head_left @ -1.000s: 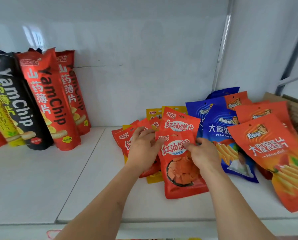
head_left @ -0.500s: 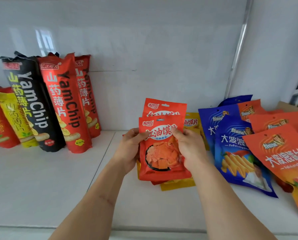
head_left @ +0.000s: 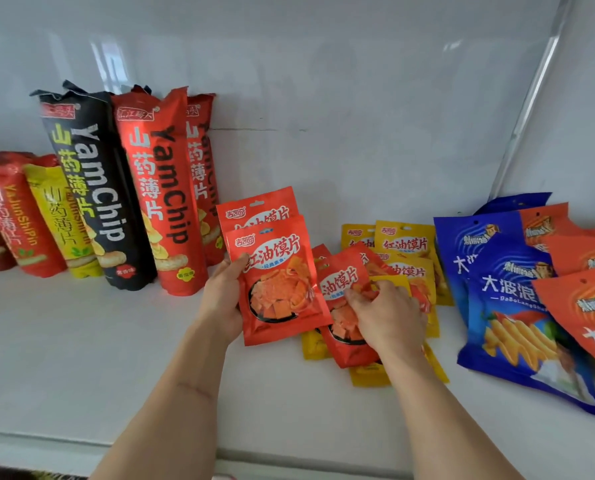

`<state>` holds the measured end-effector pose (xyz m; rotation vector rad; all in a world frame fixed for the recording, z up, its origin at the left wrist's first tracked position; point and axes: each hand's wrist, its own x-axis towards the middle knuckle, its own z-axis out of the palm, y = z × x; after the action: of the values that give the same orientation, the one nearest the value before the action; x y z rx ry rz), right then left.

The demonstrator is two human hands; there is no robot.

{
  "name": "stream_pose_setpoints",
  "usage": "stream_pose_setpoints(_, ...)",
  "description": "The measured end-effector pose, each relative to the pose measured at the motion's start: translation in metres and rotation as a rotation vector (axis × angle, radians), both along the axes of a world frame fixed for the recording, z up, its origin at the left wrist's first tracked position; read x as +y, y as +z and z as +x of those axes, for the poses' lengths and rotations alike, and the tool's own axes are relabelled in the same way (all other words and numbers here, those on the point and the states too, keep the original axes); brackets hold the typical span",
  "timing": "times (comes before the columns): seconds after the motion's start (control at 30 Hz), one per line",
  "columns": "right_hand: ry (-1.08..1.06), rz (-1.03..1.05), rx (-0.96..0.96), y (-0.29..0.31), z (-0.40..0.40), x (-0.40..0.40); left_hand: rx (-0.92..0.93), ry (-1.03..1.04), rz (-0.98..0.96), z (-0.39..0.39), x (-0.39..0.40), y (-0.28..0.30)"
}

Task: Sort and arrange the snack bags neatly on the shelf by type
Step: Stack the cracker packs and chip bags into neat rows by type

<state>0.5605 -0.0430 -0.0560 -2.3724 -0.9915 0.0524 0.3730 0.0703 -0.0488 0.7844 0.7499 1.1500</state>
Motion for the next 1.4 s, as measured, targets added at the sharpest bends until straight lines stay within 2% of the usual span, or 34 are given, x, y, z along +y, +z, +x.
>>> stream_pose_setpoints(0.13, -0.021, 0.128, 0.152, 0.006, 0.011, 0.002, 0.045, 0.026, 0.014, -0.001, 0.005, -0.003)
stream_pose_setpoints(0.4, 0.019, 0.58, 0.42, 0.028, 0.019, 0.001, 0.083, 0.105, 0.019, 0.001, 0.006, -0.004)
stream_pose_setpoints(0.63, 0.191, 0.314, 0.282, 0.019, -0.028, 0.019, 0.08, 0.027, 0.044, 0.007, -0.008, -0.001)
stream_pose_setpoints(0.77, 0.217, 0.264, 0.216, 0.014, -0.052, 0.026, 0.097, 0.047, 0.062, 0.006, -0.012, 0.001)
stream_pose_setpoints(0.9, 0.239, 0.249, 0.221, 0.011, -0.066, 0.03, 0.111, 0.034, 0.08, 0.002, -0.014, 0.004)
stream_pose_setpoints(1.1, 0.264, 0.307, 0.234, 0.003, -0.07, 0.021, 0.236, 0.094, 0.153, -0.006, -0.007, -0.002)
stream_pose_setpoints(1.4, 0.09, 0.397, 0.13, -0.004, -0.019, 0.002, 0.243, 0.138, 0.116, -0.018, 0.006, -0.002)
